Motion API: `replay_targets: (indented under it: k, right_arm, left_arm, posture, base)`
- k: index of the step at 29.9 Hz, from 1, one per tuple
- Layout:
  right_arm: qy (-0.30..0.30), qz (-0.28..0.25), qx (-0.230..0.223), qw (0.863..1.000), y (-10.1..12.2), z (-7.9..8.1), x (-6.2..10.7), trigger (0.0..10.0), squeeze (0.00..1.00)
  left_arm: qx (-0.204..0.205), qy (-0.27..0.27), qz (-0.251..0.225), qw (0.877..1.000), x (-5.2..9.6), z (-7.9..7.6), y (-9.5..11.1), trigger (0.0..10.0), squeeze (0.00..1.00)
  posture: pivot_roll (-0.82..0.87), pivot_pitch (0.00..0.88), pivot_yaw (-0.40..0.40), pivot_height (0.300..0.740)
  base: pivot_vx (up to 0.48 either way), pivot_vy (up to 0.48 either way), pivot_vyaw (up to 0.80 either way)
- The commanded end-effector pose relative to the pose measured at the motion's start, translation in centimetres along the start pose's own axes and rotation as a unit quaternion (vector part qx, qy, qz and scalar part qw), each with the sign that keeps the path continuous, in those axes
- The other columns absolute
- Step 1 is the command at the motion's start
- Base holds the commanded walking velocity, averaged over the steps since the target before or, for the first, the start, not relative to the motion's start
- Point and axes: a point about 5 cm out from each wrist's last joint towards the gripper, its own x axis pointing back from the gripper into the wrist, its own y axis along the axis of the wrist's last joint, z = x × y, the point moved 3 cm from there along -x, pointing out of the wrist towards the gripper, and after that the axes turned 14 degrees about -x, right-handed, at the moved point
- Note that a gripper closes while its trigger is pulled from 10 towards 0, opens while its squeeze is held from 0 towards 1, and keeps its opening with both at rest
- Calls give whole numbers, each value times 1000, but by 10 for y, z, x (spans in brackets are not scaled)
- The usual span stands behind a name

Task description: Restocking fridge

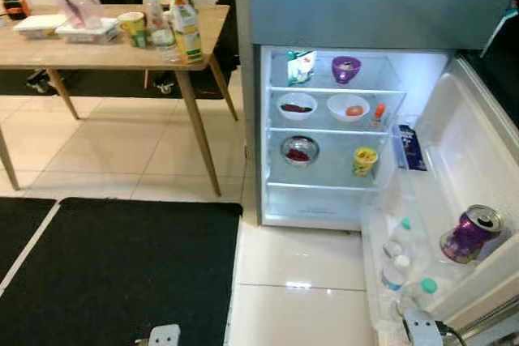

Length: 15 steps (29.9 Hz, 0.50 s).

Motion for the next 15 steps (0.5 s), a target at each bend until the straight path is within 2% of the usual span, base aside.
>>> replay_targets:
  k: [1, 6, 15]
  right_arm:
    - [-2, 10, -4, 1000, -6, 0, 0, 10000, 0]
    - [-2, 11, -7, 1000, -6, 0, 0, 10000, 0]
    - [-17, 31, 0, 999, -14, -6, 2, 10000, 0]
  left_arm:
    - [3, -3, 8, 1000, 1, -1, -6, 10000, 0]
    - [5, -2, 7, 1000, 1, -1, -5, 10000, 0]
    - [6, 4, 8, 1000, 1, 0, -6, 10000, 0]
  posture:
    - [-62, 0, -30, 740]
    - [-61, 0, -32, 740]
    - [-61, 0, -33, 740]
  base:
    - [0, 0, 0]
    - [0, 0, 0]
    - [0, 0, -734]
